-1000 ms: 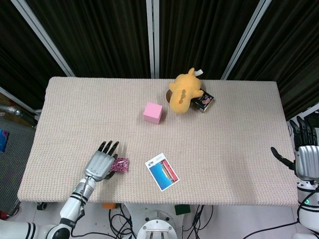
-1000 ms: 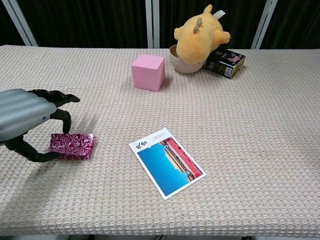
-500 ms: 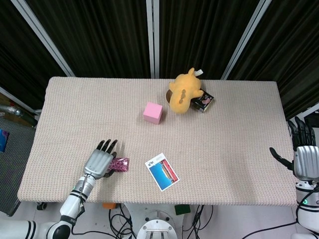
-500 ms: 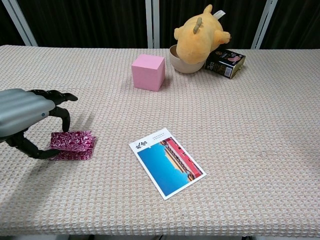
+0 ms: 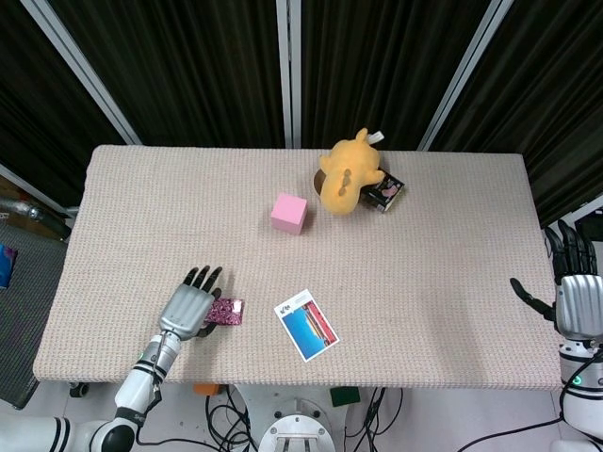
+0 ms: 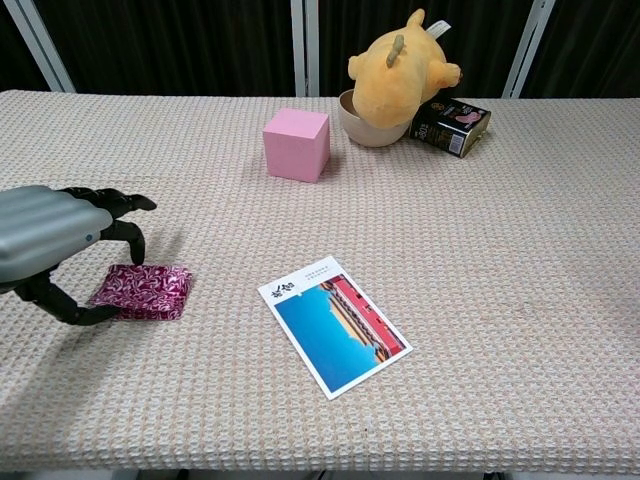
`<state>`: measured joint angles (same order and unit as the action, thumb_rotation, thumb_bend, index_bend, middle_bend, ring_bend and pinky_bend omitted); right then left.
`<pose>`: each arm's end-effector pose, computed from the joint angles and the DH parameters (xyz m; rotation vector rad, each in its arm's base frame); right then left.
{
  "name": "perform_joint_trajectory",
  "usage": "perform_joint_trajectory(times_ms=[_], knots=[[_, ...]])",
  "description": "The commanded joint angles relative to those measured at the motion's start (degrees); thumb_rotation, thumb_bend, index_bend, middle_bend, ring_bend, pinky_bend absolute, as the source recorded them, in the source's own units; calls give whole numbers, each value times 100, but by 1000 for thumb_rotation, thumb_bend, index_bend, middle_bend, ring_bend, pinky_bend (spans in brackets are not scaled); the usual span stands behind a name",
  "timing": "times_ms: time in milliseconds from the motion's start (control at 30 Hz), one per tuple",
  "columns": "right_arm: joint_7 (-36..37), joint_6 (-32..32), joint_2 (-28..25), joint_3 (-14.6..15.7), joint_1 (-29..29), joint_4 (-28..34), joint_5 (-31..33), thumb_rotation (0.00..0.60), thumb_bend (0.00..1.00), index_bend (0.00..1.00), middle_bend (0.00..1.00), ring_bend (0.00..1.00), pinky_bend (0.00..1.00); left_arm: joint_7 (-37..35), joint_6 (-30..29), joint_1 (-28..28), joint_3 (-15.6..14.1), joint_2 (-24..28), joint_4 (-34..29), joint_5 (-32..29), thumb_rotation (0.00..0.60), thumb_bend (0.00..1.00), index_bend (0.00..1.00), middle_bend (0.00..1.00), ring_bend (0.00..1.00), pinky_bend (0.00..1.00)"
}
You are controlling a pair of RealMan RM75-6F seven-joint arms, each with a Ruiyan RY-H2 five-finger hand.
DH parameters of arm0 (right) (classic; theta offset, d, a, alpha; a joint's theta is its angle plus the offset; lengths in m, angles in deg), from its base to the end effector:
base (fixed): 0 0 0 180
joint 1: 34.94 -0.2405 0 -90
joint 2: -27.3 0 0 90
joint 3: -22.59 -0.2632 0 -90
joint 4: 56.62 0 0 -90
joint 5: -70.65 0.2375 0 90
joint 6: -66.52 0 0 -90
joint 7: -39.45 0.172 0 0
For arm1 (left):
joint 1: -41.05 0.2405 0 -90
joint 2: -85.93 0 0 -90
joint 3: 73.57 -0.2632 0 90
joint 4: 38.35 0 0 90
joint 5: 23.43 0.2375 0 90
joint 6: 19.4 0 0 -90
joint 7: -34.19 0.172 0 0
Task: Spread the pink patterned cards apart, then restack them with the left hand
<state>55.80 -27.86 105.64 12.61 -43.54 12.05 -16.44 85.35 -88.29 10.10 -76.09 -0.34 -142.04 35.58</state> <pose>-0.3458 -0.2590 0.1424 1.2106 -0.7343 1.2316 -0.1873 0.2566 -0.0573 -1.9534 -0.7897 -0.5333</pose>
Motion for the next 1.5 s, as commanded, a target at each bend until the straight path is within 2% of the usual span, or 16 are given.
perform_joint_trajectory(times_ms=[33,333,867,1167,1500], knots=[[-9,21,6,-4,-6,-2,15,600,456,0,0,0,0,39,-7,-2,-9,-17,7,-36,488,244,301,0,0,96],[-48,28,-12,-5,-20,36,0,600,456,0,0,0,0,63,-54,12,-48,15,-109,-49,485,244,289,0,0,96],[-103,7,-22,7,-3,86,-10,600,456,0,0,0,0,64,0,4,-125,113,-264,-119,464,243,171,0,0,96],[-74,29,9,18,8,24,13,600,456,0,0,0,0,88,79,-69,-95,29,-151,-198,465,243,167,0,0,97],[-52,48,-3,2,4,5,35,600,456,0,0,0,0,76,136,-127,-80,-48,-74,-269,468,243,230,0,0,96]])
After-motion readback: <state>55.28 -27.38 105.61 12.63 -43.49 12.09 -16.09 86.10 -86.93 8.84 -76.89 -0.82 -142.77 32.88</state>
